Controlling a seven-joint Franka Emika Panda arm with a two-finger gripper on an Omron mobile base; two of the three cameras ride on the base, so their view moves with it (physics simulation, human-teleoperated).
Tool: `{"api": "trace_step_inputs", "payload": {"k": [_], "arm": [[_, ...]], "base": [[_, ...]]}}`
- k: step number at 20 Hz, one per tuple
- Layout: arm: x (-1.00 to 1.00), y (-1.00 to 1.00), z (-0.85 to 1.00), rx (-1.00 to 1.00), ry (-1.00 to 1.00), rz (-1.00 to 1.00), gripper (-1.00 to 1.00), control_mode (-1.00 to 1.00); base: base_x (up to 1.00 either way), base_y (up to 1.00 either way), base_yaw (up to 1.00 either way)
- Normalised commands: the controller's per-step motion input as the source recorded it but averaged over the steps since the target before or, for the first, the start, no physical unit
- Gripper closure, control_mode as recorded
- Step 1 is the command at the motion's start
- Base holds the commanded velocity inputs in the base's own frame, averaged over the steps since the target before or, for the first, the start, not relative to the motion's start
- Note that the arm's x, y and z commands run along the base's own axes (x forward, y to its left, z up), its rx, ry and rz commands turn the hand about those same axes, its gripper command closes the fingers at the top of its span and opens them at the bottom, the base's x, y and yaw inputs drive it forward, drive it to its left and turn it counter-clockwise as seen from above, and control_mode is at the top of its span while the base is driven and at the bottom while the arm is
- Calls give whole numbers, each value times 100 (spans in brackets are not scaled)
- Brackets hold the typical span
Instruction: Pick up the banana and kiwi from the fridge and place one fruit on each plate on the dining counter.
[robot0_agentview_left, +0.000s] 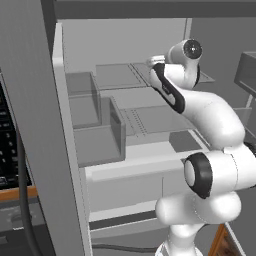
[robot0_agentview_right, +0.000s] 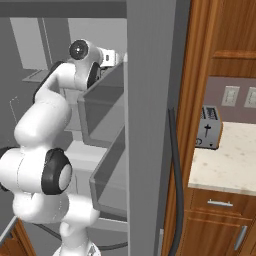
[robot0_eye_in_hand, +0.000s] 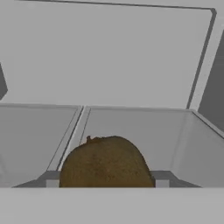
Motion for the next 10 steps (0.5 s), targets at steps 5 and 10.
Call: {"api": "trace_step_inputs", "payload": {"k": [5,10], "arm": [[-100,36,36,-4,0,-2,100,-100],[-100,26,25,0,0,-7,100,-100]], "base": [[0,0,0],[0,0,0]]}}
